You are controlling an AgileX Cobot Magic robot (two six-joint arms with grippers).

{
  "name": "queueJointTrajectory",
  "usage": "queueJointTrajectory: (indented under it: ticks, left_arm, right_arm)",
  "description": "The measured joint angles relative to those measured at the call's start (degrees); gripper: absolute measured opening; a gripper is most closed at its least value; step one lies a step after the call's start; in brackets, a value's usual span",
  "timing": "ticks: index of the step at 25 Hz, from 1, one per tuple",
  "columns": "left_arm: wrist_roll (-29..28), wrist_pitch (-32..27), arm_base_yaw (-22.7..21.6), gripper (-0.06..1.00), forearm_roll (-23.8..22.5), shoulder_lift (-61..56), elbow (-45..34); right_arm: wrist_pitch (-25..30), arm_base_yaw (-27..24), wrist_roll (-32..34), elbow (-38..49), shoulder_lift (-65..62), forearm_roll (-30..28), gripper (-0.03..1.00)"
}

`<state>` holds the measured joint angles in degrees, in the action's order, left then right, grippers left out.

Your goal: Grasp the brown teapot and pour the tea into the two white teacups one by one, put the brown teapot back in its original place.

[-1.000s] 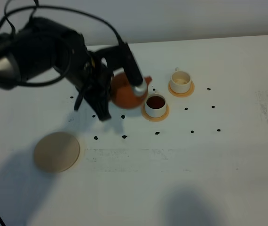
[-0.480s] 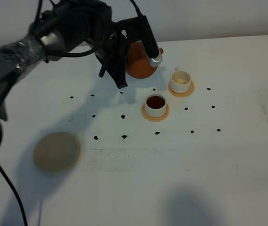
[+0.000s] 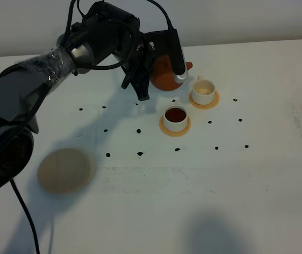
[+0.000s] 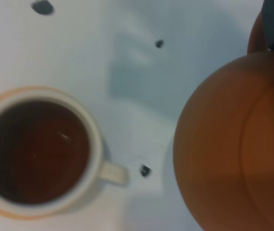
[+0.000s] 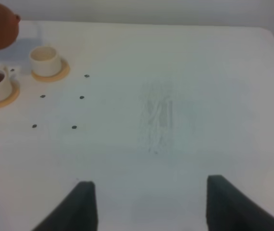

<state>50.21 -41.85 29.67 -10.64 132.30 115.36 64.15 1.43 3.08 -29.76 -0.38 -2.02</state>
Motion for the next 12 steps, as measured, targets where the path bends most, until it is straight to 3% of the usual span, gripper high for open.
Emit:
queueJointTrajectory:
  ticks: [12]
  left_arm:
    - [1.47, 6.04, 2.09, 0.12, -6.22, 0.88, 0.00]
  right_arm:
    - [0.00, 0.00, 0.00, 0.00, 0.00, 0.00, 0.48]
